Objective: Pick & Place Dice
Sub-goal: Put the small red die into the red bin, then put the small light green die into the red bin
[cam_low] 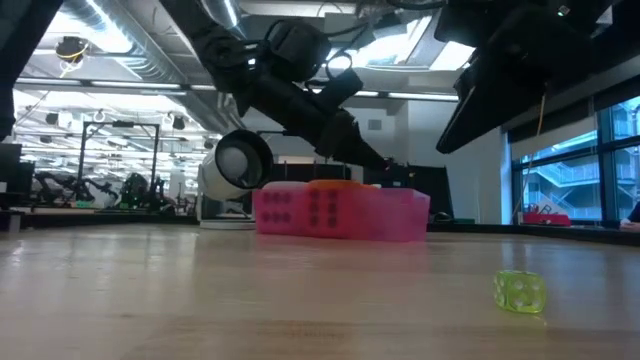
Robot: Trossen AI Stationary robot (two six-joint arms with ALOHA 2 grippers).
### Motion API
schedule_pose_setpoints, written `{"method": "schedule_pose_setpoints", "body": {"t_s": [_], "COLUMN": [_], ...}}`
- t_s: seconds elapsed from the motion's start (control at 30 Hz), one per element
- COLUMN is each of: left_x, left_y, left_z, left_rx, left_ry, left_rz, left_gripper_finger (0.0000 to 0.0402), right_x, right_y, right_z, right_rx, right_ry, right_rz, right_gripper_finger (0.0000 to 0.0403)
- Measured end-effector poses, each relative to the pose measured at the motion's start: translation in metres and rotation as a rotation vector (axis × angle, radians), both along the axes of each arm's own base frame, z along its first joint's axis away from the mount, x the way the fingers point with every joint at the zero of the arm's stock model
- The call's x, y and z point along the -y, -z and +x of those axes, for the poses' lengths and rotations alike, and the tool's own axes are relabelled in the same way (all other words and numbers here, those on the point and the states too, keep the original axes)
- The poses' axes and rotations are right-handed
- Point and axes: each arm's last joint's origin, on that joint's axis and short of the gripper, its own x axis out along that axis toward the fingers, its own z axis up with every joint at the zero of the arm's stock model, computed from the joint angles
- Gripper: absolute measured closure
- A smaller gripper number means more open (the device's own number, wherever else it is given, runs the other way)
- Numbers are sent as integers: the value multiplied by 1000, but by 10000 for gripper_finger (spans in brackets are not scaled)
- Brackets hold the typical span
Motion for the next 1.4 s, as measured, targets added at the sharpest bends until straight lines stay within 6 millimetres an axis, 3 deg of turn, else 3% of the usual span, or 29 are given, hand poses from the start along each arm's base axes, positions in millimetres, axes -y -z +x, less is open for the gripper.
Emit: {"method": "schedule_pose_setpoints", "body": {"t_s": [0.53, 0.77, 1.17, 1.4], "left_x": [-1, 0, 1, 9], "left_y": [19, 22, 22, 11], "left_z": [6, 5, 5, 4], "left_rx": [-13, -51, -60, -29], "left_ry": [-23, -67, -81, -62], "left_rz": [-61, -7, 6, 22], "left_gripper_finger": [347, 346, 282, 273], "right_x": [0, 0, 0, 0], "right_y": [0, 0, 0, -1], "right_z": [0, 1, 1, 1], "right_rx": [8, 10, 11, 12], "right_ry": [5, 5, 6, 7], "right_rz": [-12, -11, -10, -9], "right_gripper_finger": [243, 243, 243, 243]}}
